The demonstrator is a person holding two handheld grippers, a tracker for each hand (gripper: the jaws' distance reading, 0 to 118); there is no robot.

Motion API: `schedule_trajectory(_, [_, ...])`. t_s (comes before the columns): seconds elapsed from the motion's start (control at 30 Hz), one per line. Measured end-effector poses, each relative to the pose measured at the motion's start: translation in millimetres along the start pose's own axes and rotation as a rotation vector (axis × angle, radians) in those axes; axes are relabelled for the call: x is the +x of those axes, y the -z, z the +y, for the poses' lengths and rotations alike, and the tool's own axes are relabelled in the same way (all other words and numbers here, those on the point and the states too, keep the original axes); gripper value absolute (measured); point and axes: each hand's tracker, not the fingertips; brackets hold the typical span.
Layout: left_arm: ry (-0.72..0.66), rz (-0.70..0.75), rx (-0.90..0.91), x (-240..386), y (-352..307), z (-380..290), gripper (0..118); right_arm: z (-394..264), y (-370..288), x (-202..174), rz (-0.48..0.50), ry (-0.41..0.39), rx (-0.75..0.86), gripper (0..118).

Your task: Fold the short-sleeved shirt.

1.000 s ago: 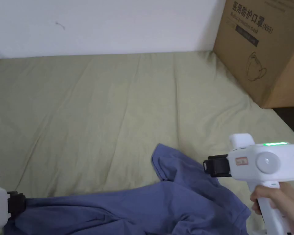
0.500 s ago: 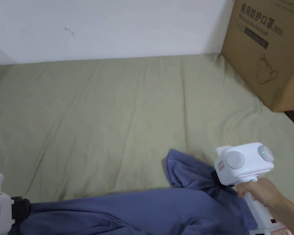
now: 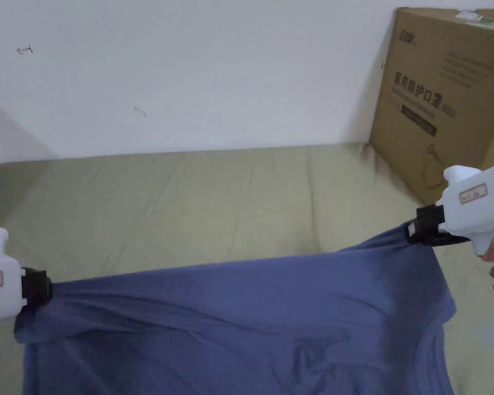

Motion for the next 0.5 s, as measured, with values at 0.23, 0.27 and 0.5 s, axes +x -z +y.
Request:
schedule_trajectory(0.23, [0.024,0.000,0.173,14,-49,68,1,48,-73,-24,0.026,-0.045,0.137,2])
schedule_trajectory(0.27, [0.021,0.005,0.200,15,-57,79,1,58,-79,-26,0.031,-0.042,0.155,2])
schedule_trajectory(0.5, [0.064,0.068,0.319,28,-88,168,1,140,-112,-65,0.035,-0.062,0.247,2])
